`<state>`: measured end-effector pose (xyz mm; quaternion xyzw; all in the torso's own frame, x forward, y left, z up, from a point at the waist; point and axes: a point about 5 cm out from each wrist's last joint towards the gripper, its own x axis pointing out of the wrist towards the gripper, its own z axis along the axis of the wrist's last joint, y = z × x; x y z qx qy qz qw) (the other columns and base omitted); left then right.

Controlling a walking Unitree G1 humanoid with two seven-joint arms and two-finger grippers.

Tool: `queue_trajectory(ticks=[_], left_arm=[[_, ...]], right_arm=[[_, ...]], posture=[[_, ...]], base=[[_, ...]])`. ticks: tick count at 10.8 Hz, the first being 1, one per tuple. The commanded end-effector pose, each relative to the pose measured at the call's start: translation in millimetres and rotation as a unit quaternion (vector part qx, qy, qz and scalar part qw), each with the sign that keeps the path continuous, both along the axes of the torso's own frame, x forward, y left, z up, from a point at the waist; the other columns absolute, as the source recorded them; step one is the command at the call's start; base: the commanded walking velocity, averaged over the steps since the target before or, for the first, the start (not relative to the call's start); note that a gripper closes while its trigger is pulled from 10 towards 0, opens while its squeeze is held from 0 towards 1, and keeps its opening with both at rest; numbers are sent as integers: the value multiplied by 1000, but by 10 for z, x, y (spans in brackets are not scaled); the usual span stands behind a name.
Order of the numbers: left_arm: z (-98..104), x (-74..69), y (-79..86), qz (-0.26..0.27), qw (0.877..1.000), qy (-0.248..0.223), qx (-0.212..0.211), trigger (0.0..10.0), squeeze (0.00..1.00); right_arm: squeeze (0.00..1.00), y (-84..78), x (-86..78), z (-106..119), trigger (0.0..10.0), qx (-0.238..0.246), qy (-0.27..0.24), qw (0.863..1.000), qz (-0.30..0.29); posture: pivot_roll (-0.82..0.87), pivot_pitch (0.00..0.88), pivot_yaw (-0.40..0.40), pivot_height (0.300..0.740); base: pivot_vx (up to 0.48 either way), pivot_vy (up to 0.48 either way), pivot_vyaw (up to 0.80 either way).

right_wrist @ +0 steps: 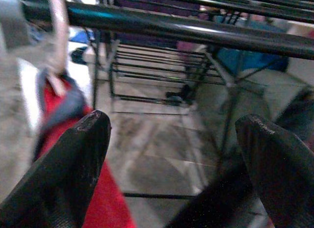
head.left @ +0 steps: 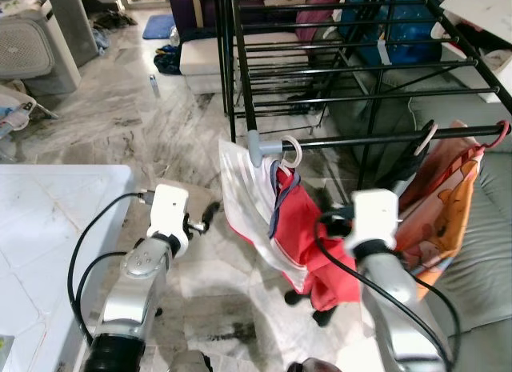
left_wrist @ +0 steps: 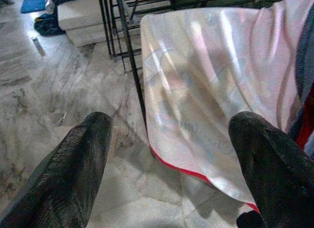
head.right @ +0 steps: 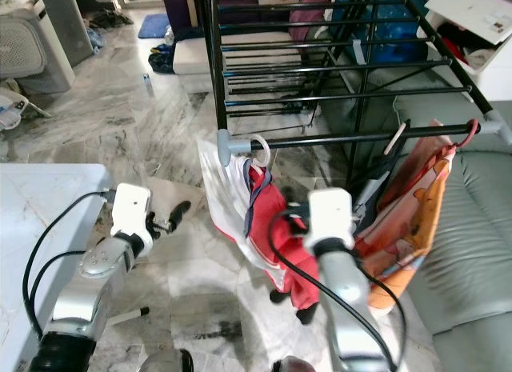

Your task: Hang hanger

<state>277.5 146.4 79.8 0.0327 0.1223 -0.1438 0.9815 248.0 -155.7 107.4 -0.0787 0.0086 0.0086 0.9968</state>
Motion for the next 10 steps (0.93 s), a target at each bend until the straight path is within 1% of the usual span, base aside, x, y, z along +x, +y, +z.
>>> queue_trajectory(ticks=[1, 2, 3, 4, 5, 6, 7, 8, 9, 10], left_arm=[[59, -3, -7, -9, 1000, -16, 8, 10000, 0], [45, 2, -8, -21, 1000, -16, 17, 10000, 0], [45, 23, 0, -22, 999, -15, 20, 10000, 0], [50, 47, -8, -24, 999, -15, 19, 10000, 0], [21, 72, -78, -59, 998, -10, 22, 10000, 0], [4, 58, -115, -90, 996, -7, 26, 10000, 0], [15, 69, -121, -101, 994, -14, 40, 10000, 0], [15, 68, -141, -114, 992, -18, 51, 10000, 0], [15, 64, -161, -127, 990, -23, 61, 10000, 0], [5, 55, -185, -142, 987, -26, 68, 10000, 0]], right_arm=[[1000, -74, -29, 88, 10000, -11, -25, 999, -23], [1000, -285, -105, 172, 10000, -49, -39, 996, -70], [1000, -458, -115, 141, 10000, -55, -23, 991, -118], [1000, -617, -108, 79, 10000, -61, -1, 984, -166], [1000, -786, -51, -113, 10000, -50, 52, 977, -203], [1000, -802, 53, -221, 10000, -20, 78, 976, -200], [973, -795, 187, -238, 10000, -31, 82, 979, -187], [816, -835, 300, -292, 10000, -43, 102, 975, -194], [384, -854, 373, -317, 10000, -36, 110, 974, -197], [133, -867, 442, -355, 10000, -41, 124, 973, -192]], posture=[[-58, 48, 23, 740], [-58, 48, 23, 740], [-76, 48, 20, 740], [-79, 47, 19, 740], [-74, 43, 19, 740], [-67, 43, 18, 740], [-50, 41, 17, 740], [-42, 38, 17, 740], [-36, 37, 14, 740], [-36, 37, 14, 740]], base=[[0, 0, 0], [0, 0, 0], [0, 0, 0], [0, 0, 0], [0, 0, 0], [0, 0, 0], [0, 0, 0], [0, 0, 0], [0, 0, 0], [0, 0, 0]])
